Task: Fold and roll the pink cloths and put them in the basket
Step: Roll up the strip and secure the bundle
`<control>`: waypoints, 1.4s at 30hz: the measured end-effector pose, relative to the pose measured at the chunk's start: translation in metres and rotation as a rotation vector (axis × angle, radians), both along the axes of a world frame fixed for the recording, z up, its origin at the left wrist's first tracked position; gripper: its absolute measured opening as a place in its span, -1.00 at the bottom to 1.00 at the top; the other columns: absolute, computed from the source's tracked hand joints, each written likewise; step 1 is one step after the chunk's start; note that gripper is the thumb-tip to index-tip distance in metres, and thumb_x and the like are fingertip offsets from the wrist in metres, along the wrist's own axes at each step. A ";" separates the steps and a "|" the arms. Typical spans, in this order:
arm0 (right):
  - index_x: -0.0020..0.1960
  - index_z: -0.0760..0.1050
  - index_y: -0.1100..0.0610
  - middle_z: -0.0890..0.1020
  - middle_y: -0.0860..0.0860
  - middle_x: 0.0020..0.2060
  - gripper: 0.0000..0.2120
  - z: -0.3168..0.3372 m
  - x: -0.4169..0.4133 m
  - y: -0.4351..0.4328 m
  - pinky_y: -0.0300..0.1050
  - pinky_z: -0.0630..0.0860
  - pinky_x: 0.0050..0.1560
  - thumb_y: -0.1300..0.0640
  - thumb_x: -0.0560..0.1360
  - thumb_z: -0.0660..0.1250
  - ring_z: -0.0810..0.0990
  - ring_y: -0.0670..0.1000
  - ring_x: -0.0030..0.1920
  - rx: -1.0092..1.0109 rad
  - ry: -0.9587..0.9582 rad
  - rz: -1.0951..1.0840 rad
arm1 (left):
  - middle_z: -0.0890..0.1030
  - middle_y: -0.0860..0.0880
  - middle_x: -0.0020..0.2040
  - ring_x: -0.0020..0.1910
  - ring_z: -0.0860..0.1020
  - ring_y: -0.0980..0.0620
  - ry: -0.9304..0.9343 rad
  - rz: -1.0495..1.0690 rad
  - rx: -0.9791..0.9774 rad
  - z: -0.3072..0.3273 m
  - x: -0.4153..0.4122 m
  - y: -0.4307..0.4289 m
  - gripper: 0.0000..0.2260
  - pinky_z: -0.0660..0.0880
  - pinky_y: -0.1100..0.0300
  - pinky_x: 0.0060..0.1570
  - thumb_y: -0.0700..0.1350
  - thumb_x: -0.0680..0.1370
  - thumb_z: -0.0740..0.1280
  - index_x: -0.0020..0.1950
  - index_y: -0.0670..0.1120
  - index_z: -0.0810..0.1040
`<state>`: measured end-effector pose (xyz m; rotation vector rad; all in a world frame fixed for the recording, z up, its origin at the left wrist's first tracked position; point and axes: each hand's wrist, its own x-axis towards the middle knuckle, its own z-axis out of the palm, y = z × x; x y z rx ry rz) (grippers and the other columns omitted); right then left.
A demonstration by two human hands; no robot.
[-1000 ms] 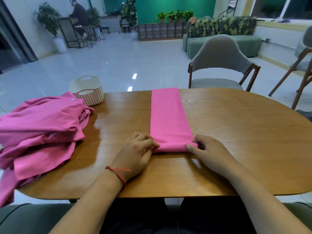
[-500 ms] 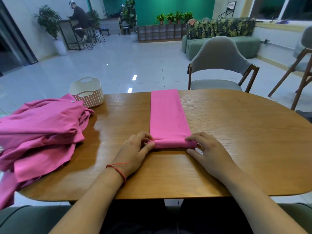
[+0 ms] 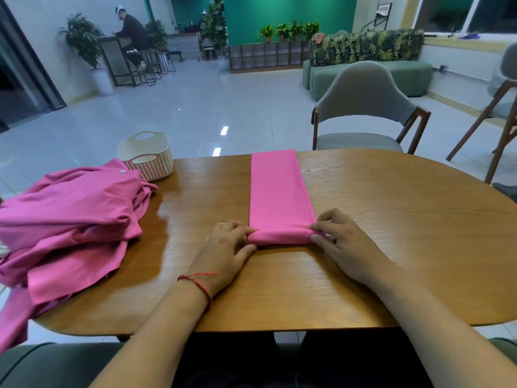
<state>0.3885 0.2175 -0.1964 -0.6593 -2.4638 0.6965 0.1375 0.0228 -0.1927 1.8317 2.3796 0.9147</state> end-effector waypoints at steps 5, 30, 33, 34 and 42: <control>0.20 0.62 -0.16 0.59 -0.19 0.03 -0.86 0.011 0.000 -0.005 -0.38 0.41 -0.03 0.01 0.68 0.37 0.60 -0.18 -0.03 -0.121 0.010 -0.023 | 0.47 0.20 0.08 0.17 0.39 0.10 0.015 0.032 -0.099 0.000 0.002 0.007 -0.74 0.36 0.03 0.29 0.15 0.67 0.26 0.32 0.13 0.56; -0.12 0.60 -0.07 0.61 -0.18 -0.08 -0.83 0.011 0.009 -0.021 -0.14 0.54 -0.02 0.14 0.53 0.54 0.63 -0.05 -0.05 -0.065 0.204 -0.120 | 0.54 0.24 0.17 0.26 0.46 0.13 0.055 -0.126 0.086 0.000 0.002 -0.009 -0.77 0.45 0.05 0.33 0.04 0.53 0.45 0.19 0.12 0.64; 0.00 0.64 -0.12 0.63 -0.21 0.02 -0.81 0.013 0.020 -0.021 -0.18 0.56 0.07 0.09 0.49 0.59 0.64 -0.07 0.07 -0.072 0.138 -0.038 | 0.54 0.26 0.18 0.25 0.46 0.14 0.034 -0.117 0.068 0.000 0.000 -0.008 -0.71 0.46 0.01 0.32 0.10 0.53 0.46 0.24 0.16 0.62; 0.06 0.63 -0.15 0.63 -0.24 0.05 -0.75 0.013 0.021 -0.021 -0.22 0.56 0.09 0.06 0.47 0.62 0.63 -0.12 0.09 -0.080 0.094 -0.034 | 0.55 0.26 0.17 0.24 0.46 0.14 0.014 -0.105 0.062 0.001 -0.001 -0.007 -0.72 0.47 0.00 0.30 0.09 0.54 0.46 0.25 0.17 0.62; 0.13 0.53 -0.22 0.65 -0.23 0.01 -0.67 0.016 0.017 -0.020 -0.33 0.57 -0.02 -0.01 0.49 0.61 0.63 -0.25 0.00 -0.206 0.068 -0.117 | 0.57 0.22 0.05 0.05 0.51 0.21 -0.175 -0.018 -0.010 -0.001 -0.007 -0.002 -0.77 0.50 0.15 0.12 0.16 0.60 0.40 0.26 0.29 0.55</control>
